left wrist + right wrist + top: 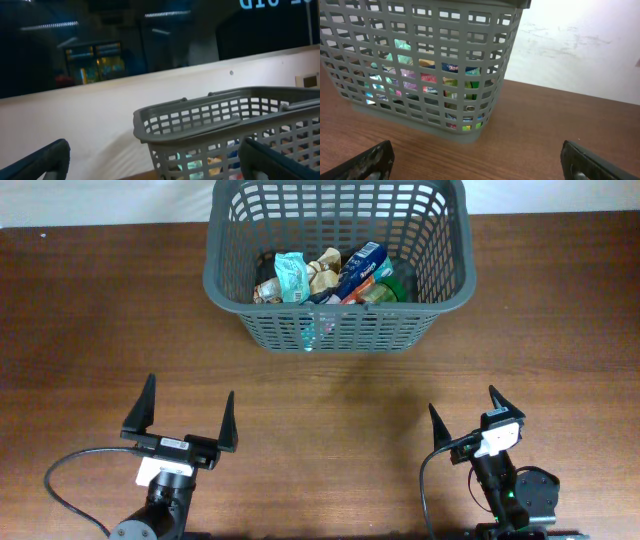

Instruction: Pack container

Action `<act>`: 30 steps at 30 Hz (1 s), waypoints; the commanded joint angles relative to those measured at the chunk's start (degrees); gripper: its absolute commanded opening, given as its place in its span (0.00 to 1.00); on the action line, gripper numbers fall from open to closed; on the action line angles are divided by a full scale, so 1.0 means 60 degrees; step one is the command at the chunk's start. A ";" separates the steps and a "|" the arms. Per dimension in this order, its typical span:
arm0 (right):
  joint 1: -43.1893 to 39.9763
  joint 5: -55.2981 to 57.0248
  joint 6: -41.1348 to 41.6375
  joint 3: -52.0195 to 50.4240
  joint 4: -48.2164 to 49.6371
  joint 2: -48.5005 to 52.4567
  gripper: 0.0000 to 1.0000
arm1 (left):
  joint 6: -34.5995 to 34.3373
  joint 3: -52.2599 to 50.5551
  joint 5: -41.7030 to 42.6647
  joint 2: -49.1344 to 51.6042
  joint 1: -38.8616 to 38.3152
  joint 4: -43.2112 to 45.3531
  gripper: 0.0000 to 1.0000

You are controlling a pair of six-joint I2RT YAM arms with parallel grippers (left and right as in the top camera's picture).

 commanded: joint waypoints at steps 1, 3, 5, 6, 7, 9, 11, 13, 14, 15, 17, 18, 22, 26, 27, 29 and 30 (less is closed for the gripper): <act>0.0076 -0.0051 0.0062 -0.0044 -0.0066 -0.0106 0.99 | 0.0113 -0.0335 -0.0040 -0.0299 0.0062 0.0251 0.99; 0.0076 -0.0051 0.0062 -0.0044 -0.0066 -0.0106 0.99 | 0.0109 -0.0455 -0.0040 -0.0404 0.0058 0.0437 0.99; 0.0076 -0.0051 0.0062 -0.0044 -0.0066 -0.0106 0.99 | 0.0109 -0.0543 -0.0036 -0.0484 0.0058 0.0550 0.99; 0.0076 -0.0051 0.0062 -0.0044 -0.0069 -0.0106 0.99 | 0.0109 -0.0601 -0.0040 -0.0546 0.0058 0.0637 0.99; 0.0076 -0.0051 0.0062 -0.0044 -0.0069 -0.0106 0.99 | 0.0109 -0.0634 -0.0040 -0.0601 0.0058 0.0663 0.99; 0.0076 -0.0047 0.0062 -0.0044 -0.0066 -0.0106 0.99 | 0.0113 -0.0641 -0.0040 -0.0729 0.0058 0.0663 0.99; 0.0076 -0.0047 0.0062 -0.0044 -0.0066 -0.0106 0.99 | 0.0113 -0.0641 -0.0102 -0.0874 0.0062 0.0663 0.99; 0.0076 -0.0051 0.0062 -0.0044 -0.0066 -0.0106 0.99 | 0.0117 -0.0641 -0.0142 -0.0991 0.0069 0.0747 1.00; 0.0076 -0.0047 0.0062 -0.0044 -0.0069 -0.0106 0.99 | 0.0117 -0.0641 -0.0142 -0.0991 0.0076 0.0780 0.99; 0.0076 -0.0051 0.0062 -0.0044 -0.0069 -0.0106 0.99 | 0.0117 -0.0641 -0.0142 -0.0991 0.0076 0.0809 0.99; 0.0076 -0.0047 0.0062 -0.0044 -0.0066 -0.0106 0.99 | 0.0117 -0.0645 -0.0142 -0.0991 0.0076 0.0878 0.99; 0.0076 -0.0047 0.0062 -0.0044 -0.0069 -0.0106 0.99 | 0.0117 -0.0648 -0.0142 -0.0991 0.0076 0.0922 0.99; 0.0076 -0.0047 0.0062 -0.0044 -0.0069 -0.0106 0.99 | 0.0117 -0.0652 -0.0146 -0.0991 0.0076 0.0980 0.99; 0.0076 -0.0047 0.0062 -0.0044 -0.0066 -0.0106 0.99 | 0.0219 -0.0849 -0.0142 -0.0991 0.0076 0.0914 0.99; 0.0076 -0.0047 0.0062 -0.0044 -0.0069 -0.0106 0.99 | 0.0219 -0.0962 -0.0146 -0.0991 0.0076 0.0871 0.99; 0.0076 -0.0051 0.0062 -0.0044 -0.0066 -0.0106 0.99 | 0.0211 -0.1282 -0.0138 -0.0991 0.0076 0.0951 0.99; 0.0076 -0.0051 0.0062 -0.0044 -0.0066 -0.0106 0.99 | 0.0211 -0.1472 -0.0109 -0.0991 0.0076 0.1075 0.99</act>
